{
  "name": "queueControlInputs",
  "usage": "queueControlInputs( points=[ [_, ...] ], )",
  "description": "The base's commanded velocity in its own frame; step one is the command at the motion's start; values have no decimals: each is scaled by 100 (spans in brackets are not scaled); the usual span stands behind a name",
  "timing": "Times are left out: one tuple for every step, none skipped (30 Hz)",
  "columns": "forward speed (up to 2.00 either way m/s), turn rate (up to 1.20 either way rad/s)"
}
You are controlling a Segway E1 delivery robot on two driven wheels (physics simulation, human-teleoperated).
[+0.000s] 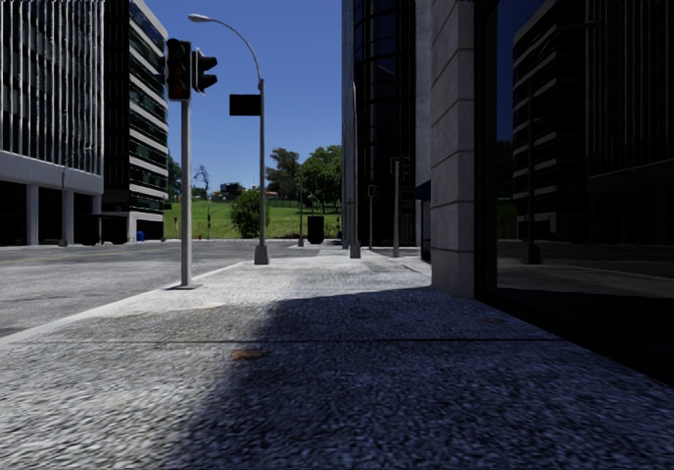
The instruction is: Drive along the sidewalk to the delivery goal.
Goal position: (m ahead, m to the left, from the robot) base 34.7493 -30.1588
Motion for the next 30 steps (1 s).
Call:
queueControlInputs(
  points=[
    [200,0],
    [200,0],
    [200,0],
    [200,0],
    [200,0],
    [200,0],
    [200,0],
    [200,0],
    [200,0],
    [200,0],
    [200,0],
    [200,0],
    [200,0],
    [200,0],
    [200,0],
    [200,0],
    [200,0],
    [200,0],
    [200,0],
    [200,0],
    [200,0],
    [200,0],
    [200,0],
    [200,0],
    [200,0],
    [200,0],
    [200,0],
    [200,0],
    [200,0],
    [200,0]
  ],
)
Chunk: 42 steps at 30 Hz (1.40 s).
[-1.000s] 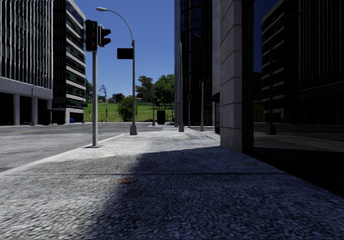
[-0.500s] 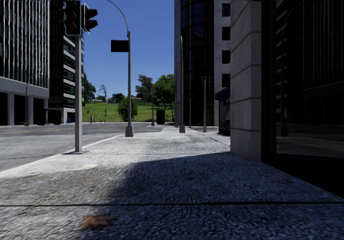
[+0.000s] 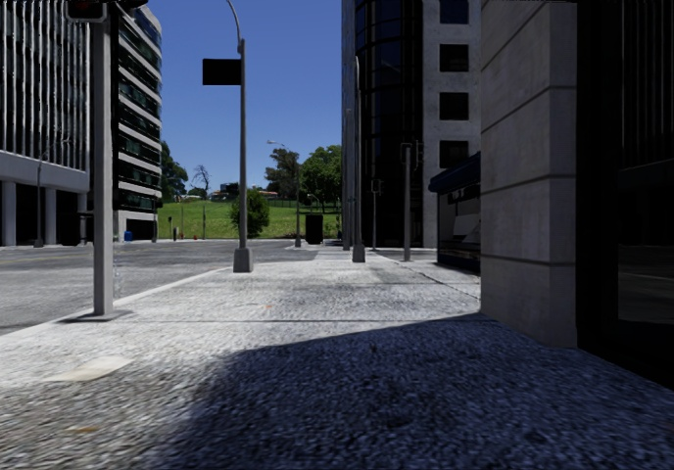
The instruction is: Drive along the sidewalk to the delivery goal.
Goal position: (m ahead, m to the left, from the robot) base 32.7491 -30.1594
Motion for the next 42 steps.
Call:
queueControlInputs(
  points=[
    [200,0],
    [200,0],
    [200,0],
    [200,0],
    [200,0],
    [200,0],
    [200,0],
    [200,0],
    [200,0],
    [200,0],
    [200,0],
    [200,0],
    [200,0],
    [200,0],
    [200,0],
    [200,0],
    [200,0],
    [200,0],
    [200,0],
    [200,0],
    [200,0],
    [200,0],
    [200,0],
    [200,0],
    [200,0],
    [200,0],
    [200,0],
    [200,0],
    [200,0],
    [200,0],
    [200,0],
    [200,0],
    [200,0],
    [200,0],
    [200,0],
    [200,0],
    [200,0],
    [200,0],
    [200,0],
    [200,0],
    [200,0],
    [200,0]
  ],
)
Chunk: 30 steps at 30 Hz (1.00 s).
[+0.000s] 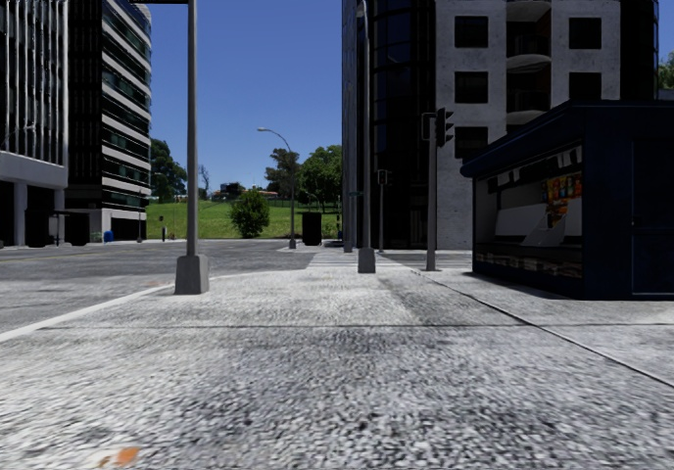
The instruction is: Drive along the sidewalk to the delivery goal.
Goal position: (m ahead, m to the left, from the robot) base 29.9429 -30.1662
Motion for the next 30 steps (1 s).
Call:
queueControlInputs(
  points=[
    [200,0],
    [200,0],
    [200,0],
    [200,0],
    [200,0],
    [200,0],
    [200,0],
    [200,0],
    [200,0],
    [200,0],
    [200,0],
    [200,0],
    [200,0],
    [200,0],
    [200,0],
    [200,0],
    [200,0],
    [200,0],
    [200,0],
    [200,0],
    [200,0],
    [200,0],
    [200,0],
    [200,0],
    [200,0],
    [200,0],
    [200,0],
    [200,0],
    [200,0],
    [200,0]
  ],
)
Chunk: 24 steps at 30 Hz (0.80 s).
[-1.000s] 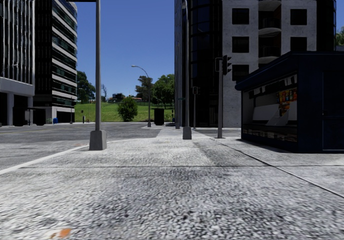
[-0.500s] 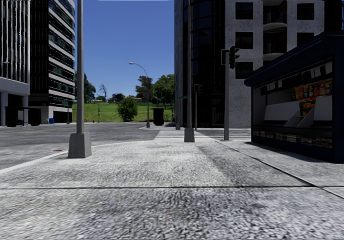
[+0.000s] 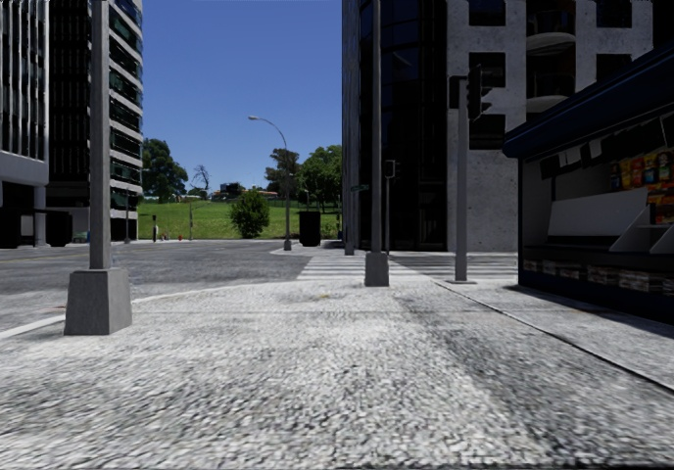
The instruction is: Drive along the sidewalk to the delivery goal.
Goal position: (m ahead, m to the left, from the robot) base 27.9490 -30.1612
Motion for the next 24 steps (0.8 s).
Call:
queueControlInputs(
  points=[
    [200,0],
    [200,0],
    [200,0],
    [200,0],
    [200,0],
    [200,0],
    [200,2],
    [200,7],
    [200,16],
    [200,19],
    [200,19],
    [200,20],
    [200,21],
    [200,23],
    [200,29],
    [200,31],
    [200,32],
    [200,32],
    [200,32],
    [200,32],
    [200,32],
    [200,32],
    [200,29],
    [200,14]
  ],
)
